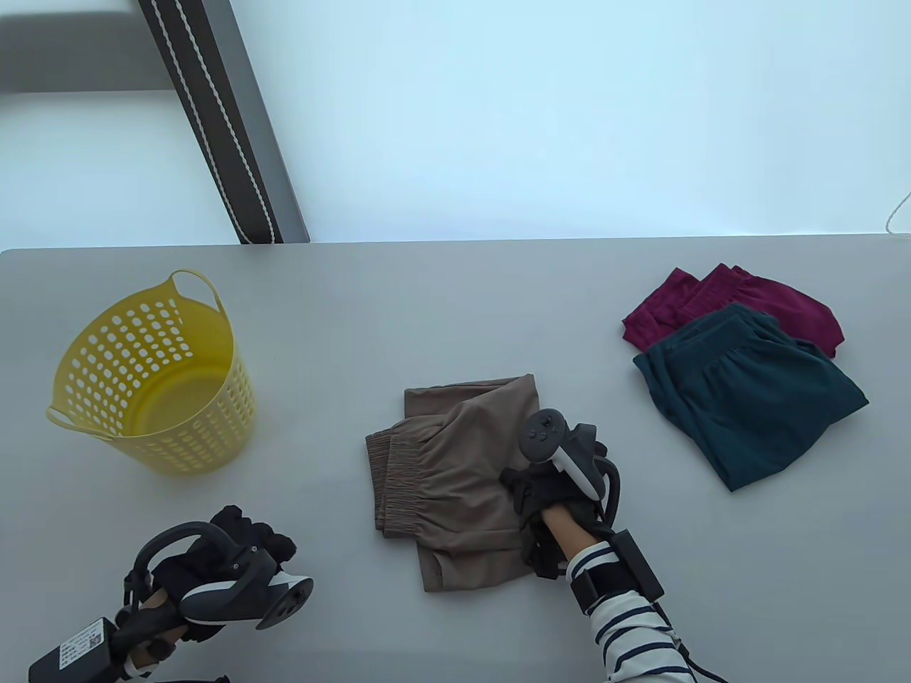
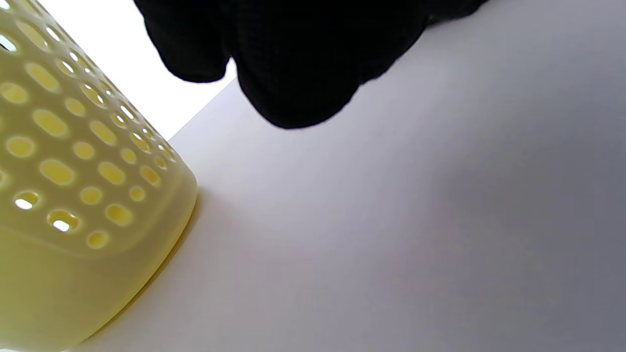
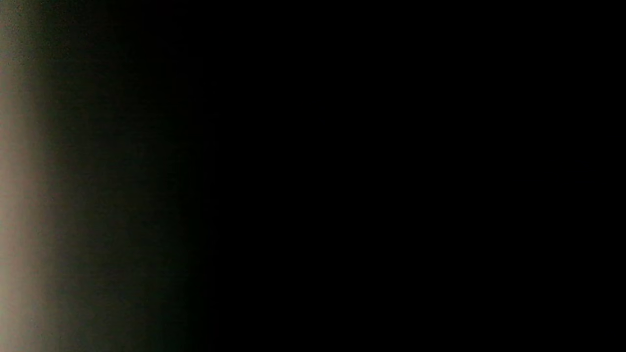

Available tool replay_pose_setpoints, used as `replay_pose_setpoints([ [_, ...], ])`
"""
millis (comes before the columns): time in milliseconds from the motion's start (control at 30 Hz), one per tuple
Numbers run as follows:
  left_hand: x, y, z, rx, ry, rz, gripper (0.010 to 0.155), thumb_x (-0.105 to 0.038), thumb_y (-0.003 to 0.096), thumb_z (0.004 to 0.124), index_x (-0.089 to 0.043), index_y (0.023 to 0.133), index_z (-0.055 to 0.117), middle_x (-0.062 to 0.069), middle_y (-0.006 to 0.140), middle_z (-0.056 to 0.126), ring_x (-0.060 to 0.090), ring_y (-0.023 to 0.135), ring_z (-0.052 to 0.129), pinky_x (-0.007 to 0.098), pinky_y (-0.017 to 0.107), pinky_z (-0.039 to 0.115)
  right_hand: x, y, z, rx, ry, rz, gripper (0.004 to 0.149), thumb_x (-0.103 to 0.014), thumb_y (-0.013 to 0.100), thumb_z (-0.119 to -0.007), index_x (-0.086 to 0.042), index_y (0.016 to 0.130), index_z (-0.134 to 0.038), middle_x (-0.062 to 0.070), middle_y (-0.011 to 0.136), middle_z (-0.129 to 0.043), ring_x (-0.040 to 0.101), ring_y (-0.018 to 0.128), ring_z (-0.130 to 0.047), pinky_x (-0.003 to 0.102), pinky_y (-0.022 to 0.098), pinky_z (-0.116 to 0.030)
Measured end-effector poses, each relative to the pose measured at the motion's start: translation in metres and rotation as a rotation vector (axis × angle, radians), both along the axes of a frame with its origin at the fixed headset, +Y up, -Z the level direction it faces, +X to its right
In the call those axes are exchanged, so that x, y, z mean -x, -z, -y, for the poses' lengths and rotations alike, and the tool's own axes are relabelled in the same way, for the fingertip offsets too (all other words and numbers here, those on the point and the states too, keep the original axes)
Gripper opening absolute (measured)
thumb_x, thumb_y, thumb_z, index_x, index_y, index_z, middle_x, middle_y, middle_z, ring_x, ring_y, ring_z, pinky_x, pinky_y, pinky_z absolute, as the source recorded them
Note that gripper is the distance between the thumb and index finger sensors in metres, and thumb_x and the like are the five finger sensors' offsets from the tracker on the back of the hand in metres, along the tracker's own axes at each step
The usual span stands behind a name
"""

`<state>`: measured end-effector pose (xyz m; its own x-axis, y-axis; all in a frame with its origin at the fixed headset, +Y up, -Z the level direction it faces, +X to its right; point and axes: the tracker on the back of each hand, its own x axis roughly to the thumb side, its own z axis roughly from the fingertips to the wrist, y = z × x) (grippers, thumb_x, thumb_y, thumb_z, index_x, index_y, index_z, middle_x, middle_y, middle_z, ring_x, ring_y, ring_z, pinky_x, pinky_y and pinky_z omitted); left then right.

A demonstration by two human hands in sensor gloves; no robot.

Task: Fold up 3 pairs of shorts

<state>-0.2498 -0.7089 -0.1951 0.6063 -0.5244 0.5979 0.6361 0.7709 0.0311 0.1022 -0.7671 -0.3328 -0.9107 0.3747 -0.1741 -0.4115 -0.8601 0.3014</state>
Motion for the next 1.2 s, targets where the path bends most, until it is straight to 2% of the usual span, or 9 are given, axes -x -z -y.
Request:
replay_pose_setpoints([
  [100,0.0,0.001,0.0,0.004,0.0,-0.002,0.044,-0.048,0.0463,0.058,-0.033,0.087,0.064,-0.015,0.064,0.091,0.005,0.047,0.1,0.045,0.068,0.078,-0.006,0.001,-0.002,-0.017,0.079,0.063,0.046,-0.027,0.043,-0.079,-0.001,0.078,-0.063,0.049,0.09,-0.021,0.075,0.074,-0.023,0.073,0.05,-0.033],
  [233,0.001,0.001,0.001,0.01,-0.001,-0.005,0.044,-0.048,0.0463,0.058,-0.032,0.087,0.064,-0.015,0.064,0.091,0.005,0.047,0.1,0.045,0.067,0.078,-0.019,0.002,-0.014,-0.02,0.24,0.125,0.042,-0.024,0.04,-0.082,-0.003,0.074,-0.069,0.048,0.091,-0.029,0.075,0.074,-0.027,0.073,0.05,-0.036],
  [300,0.001,0.001,0.001,0.01,0.0,-0.004,0.044,-0.048,0.0464,0.058,-0.032,0.087,0.064,-0.014,0.064,0.091,0.005,0.047,0.1,0.045,0.067,0.078,-0.027,0.002,-0.031,-0.039,0.384,0.157,0.039,-0.021,0.04,-0.083,-0.004,0.072,-0.068,0.049,0.09,-0.039,0.075,0.075,-0.045,0.071,0.051,-0.054],
  [400,0.0,0.001,0.0,0.01,0.0,0.002,0.044,-0.048,0.0464,0.058,-0.032,0.088,0.064,-0.014,0.064,0.091,0.005,0.047,0.1,0.045,0.068,0.078,-0.038,0.002,-0.061,-0.071,0.526,0.15,0.037,-0.019,0.041,-0.082,-0.006,0.072,-0.067,0.042,0.084,-0.065,0.053,0.063,-0.091,0.054,0.04,-0.082],
  [500,-0.001,0.002,0.0,0.012,0.001,0.009,0.044,-0.048,0.0465,0.058,-0.032,0.088,0.064,-0.014,0.064,0.091,0.005,0.047,0.1,0.046,0.067,0.078,-0.048,0.0,-0.087,-0.105,0.689,0.18,0.038,-0.019,0.042,-0.082,-0.005,0.074,-0.064,0.035,0.074,-0.079,0.039,0.049,-0.104,0.043,0.029,-0.091],
  [767,0.001,0.004,0.003,0.024,0.009,0.003,0.044,-0.048,0.0465,0.058,-0.032,0.088,0.064,-0.014,0.064,0.091,0.005,0.047,0.1,0.046,0.067,0.078,-0.1,0.025,-0.137,-0.276,0.852,0.455,0.044,-0.021,0.045,-0.078,-0.003,0.079,-0.057,0.028,0.069,-0.083,0.035,0.046,-0.106,0.036,0.027,-0.093],
  [967,0.002,0.007,0.004,0.027,0.011,-0.012,0.045,-0.048,0.0464,0.058,-0.032,0.088,0.064,-0.014,0.064,0.091,0.005,0.048,0.1,0.046,0.067,0.078,-0.163,0.028,-0.17,-0.578,1.048,0.581,0.042,-0.025,0.05,-0.074,-0.017,0.083,-0.05,0.013,0.081,-0.079,0.026,0.066,-0.102,0.034,0.044,-0.09],
  [1067,0.001,0.008,0.005,0.03,0.015,-0.016,0.044,-0.048,0.0464,0.058,-0.032,0.088,0.064,-0.014,0.064,0.091,0.005,0.048,0.1,0.046,0.068,0.078,-0.199,0.024,-0.165,-0.647,1.196,0.586,0.043,-0.028,0.053,-0.071,-0.026,0.086,-0.043,0.004,0.092,-0.072,0.02,0.08,-0.095,0.036,0.06,-0.081],
  [1200,0.001,0.009,0.005,0.03,0.02,-0.026,0.044,-0.048,0.0465,0.058,-0.032,0.088,0.064,-0.014,0.064,0.091,0.005,0.048,0.1,0.046,0.068,0.078,-0.238,0.018,-0.133,-0.639,1.311,0.652,0.044,-0.027,0.056,-0.067,-0.029,0.089,-0.038,0.002,0.101,-0.062,0.025,0.097,-0.077,0.048,0.071,-0.064],
])
